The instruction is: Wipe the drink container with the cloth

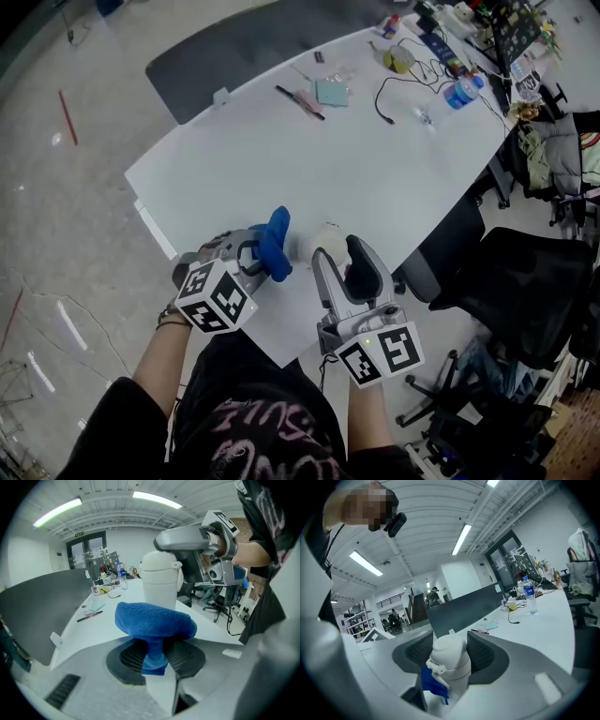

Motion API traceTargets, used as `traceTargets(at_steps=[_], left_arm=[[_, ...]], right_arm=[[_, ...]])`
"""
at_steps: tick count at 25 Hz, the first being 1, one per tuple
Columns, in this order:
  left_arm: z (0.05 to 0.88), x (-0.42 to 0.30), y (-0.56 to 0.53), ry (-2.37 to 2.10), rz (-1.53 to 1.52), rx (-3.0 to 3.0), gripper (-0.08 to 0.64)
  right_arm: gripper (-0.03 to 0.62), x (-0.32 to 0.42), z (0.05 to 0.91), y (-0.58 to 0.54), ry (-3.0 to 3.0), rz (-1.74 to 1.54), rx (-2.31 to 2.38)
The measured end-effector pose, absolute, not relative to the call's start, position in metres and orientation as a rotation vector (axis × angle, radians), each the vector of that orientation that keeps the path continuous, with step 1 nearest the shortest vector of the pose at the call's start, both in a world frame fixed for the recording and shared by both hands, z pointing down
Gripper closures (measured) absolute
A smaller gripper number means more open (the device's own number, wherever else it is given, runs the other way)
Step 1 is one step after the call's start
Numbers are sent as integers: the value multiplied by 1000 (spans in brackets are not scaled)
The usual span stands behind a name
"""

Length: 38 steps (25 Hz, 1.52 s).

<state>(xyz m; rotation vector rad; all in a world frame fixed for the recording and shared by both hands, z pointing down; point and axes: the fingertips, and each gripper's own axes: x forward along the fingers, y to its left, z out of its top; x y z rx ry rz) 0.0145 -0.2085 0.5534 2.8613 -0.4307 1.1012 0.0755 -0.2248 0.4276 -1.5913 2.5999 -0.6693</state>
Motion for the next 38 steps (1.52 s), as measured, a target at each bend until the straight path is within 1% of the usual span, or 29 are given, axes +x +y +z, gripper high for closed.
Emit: traceTargets(at_steps=[5, 11, 14, 15, 18, 27, 32, 35, 38], left_arm=[[538, 2, -217, -592, 1078, 2855, 456], [508, -9, -227, -763, 901, 2809, 456], [495, -15, -229, -830, 859, 2810, 456], [492, -17, -229, -850, 853, 2811, 456], [475, -25, -230, -913, 804, 2807, 456], [424, -29, -234, -1061, 585, 2800, 456], [402, -26, -226, -1096, 538, 2820, 456], [393, -23, -220, -1120, 519, 2825, 456], [381, -23, -217, -1159, 469, 2818, 456]], right_arm=[[365, 76, 427, -224, 2598, -664, -1589], [365, 75, 426, -224, 2594, -662, -1591], [370, 76, 425, -223, 2598, -652, -1600], [378, 77, 423, -223, 2592, -646, -1605], [431, 78, 415, -223, 2570, -626, -1619], [448, 72, 395, -212, 2582, -546, -1623], [468, 82, 381, -201, 2560, -497, -1652], [491, 89, 373, -193, 2549, -471, -1673], [492, 96, 368, -188, 2542, -453, -1685]])
